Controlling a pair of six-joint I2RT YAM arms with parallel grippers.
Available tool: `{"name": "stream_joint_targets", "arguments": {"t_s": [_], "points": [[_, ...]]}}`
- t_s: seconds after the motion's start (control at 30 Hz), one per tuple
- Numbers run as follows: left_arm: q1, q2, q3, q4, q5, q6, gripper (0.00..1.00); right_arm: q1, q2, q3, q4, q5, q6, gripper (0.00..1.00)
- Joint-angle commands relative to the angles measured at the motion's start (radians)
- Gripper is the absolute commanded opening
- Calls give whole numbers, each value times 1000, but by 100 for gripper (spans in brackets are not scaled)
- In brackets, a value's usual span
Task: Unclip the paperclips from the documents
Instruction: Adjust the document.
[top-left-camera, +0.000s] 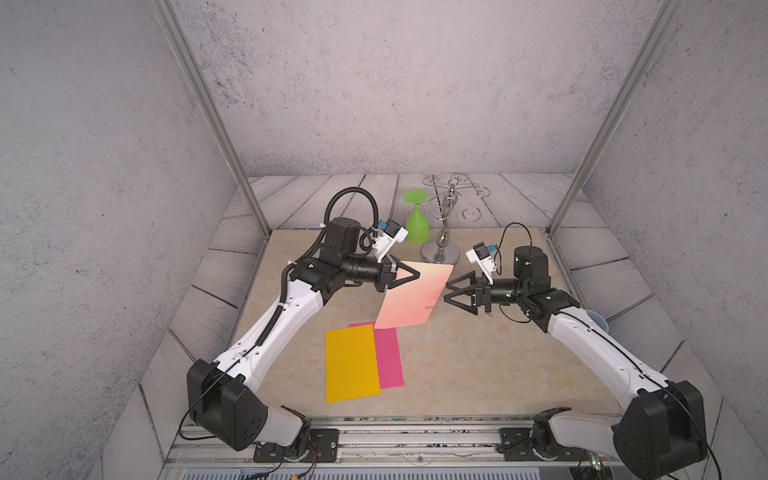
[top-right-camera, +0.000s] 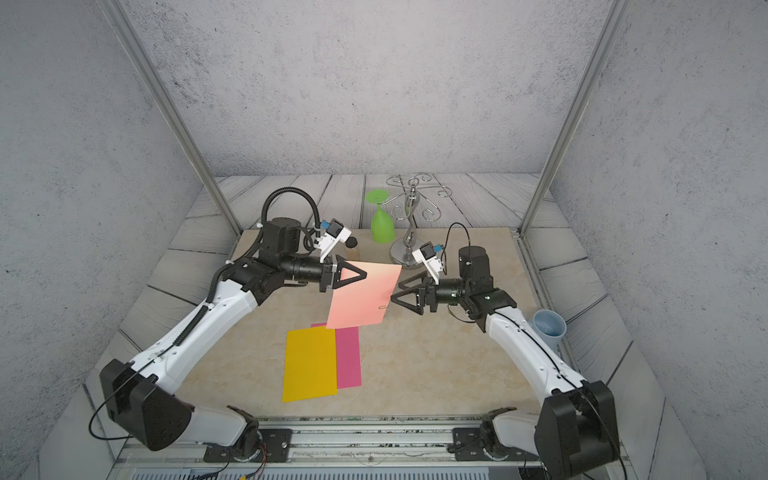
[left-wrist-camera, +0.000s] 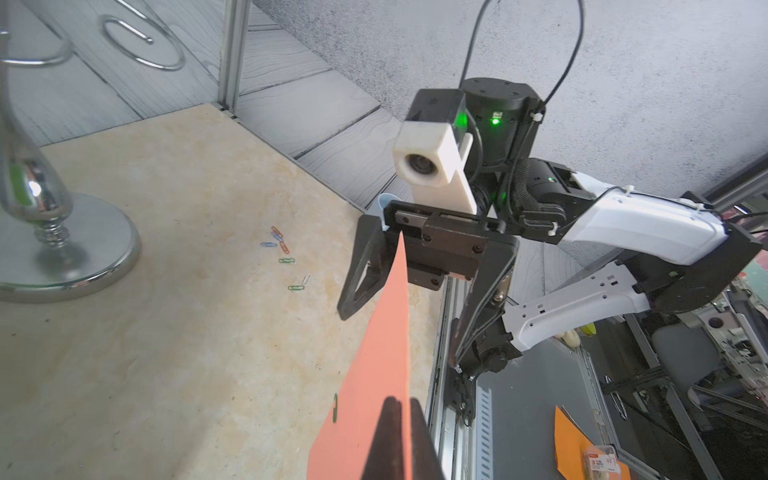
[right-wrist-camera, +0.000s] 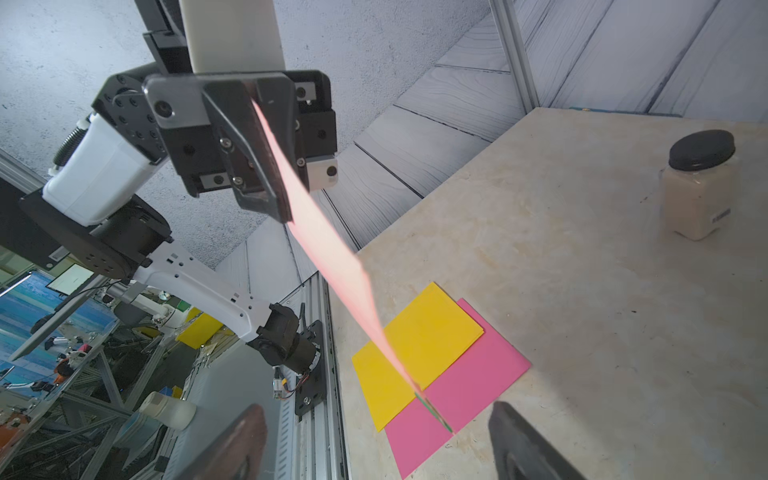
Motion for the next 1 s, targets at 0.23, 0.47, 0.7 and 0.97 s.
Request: {"name": "stream_joint_targets", "arguments": {"t_s": [0.23, 0.47, 0.7, 0.97], "points": [[-25, 26, 42, 4, 67, -16, 0, 22, 20, 46, 118, -73, 3, 84], [-24, 20, 33, -1, 24, -2, 0, 44, 10, 46, 127, -130, 11, 58], [-25, 21, 32, -8, 16, 7, 0, 44, 14, 40, 121, -123, 15, 33], [-24, 10, 25, -27, 10, 21, 0, 44, 35, 57, 130, -122, 46, 6]]}}
